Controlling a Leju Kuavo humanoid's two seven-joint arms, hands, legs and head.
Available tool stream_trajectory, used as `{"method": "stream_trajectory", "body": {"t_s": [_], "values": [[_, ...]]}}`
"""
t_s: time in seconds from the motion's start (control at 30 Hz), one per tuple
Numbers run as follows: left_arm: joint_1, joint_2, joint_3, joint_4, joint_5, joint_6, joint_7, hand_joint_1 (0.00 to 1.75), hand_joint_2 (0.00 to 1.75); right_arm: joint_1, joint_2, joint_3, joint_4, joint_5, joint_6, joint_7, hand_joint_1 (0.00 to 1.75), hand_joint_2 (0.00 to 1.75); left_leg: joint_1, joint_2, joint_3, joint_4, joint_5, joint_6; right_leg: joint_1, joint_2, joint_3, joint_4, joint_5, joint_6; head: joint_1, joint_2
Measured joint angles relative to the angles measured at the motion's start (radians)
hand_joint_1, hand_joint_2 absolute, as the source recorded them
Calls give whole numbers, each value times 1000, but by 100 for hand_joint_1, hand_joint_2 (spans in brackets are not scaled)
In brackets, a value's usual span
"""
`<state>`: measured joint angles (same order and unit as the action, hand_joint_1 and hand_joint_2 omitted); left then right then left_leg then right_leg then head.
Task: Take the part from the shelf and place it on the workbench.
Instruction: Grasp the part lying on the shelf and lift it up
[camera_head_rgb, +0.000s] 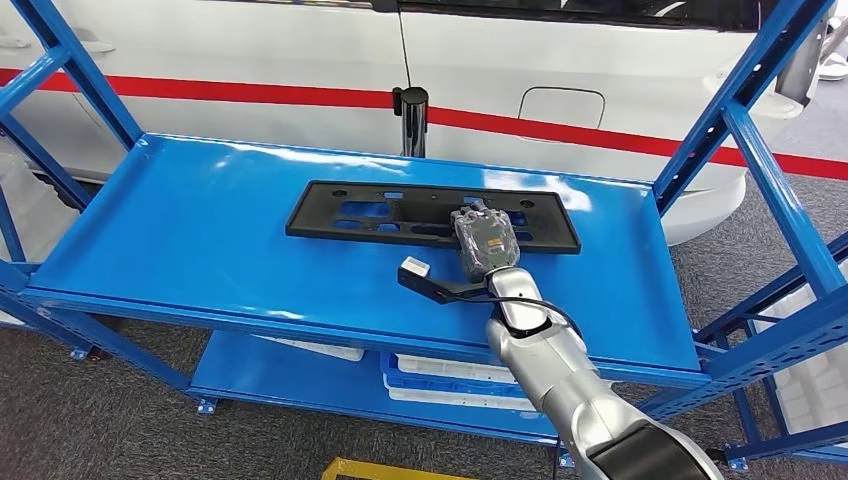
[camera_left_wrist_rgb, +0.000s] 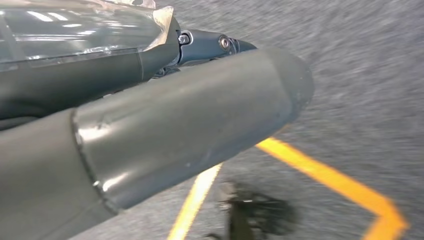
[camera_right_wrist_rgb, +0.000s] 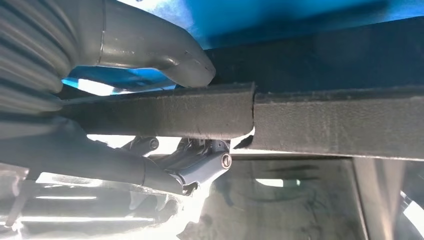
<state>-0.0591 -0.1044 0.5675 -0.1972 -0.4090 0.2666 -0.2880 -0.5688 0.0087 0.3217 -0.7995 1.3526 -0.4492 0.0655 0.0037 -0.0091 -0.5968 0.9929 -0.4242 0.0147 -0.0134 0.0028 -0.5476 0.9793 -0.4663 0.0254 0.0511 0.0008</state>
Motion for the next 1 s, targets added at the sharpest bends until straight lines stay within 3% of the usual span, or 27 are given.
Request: {"method": "stream_trajectory", "body": {"t_s": [0.23, 0.3, 0.67, 1.0], "values": [[-14, -5, 64, 0, 88, -329, -156, 0, 0, 54, -10, -11, -239, -104, -37, -89, 175, 175, 0, 0, -1, 0, 0, 0, 0, -1, -1, 0, 0, 0, 0, 0], [-19, -6, 75, 0, 88, -378, -186, 0, 0, 66, -18, -12, -335, -130, -52, -106, 175, 175, 0, 0, -1, 0, 0, 0, 0, -1, -1, 0, 0, 0, 0, 0], [-45, -14, 87, -1, 45, -350, -210, 0, 0, 132, -93, -6, -813, -135, -123, -119, 175, 175, 0, 0, -3, 0, 0, 0, 0, -1, -2, 0, 0, 0, 0, 0], [-37, -20, 95, -1, 31, -297, -122, 0, 0, 152, -138, 28, -970, -153, -156, -135, 175, 175, 0, 0, -3, 0, 0, 0, 0, -1, -2, 0, 0, 0, 0, 0]]}}
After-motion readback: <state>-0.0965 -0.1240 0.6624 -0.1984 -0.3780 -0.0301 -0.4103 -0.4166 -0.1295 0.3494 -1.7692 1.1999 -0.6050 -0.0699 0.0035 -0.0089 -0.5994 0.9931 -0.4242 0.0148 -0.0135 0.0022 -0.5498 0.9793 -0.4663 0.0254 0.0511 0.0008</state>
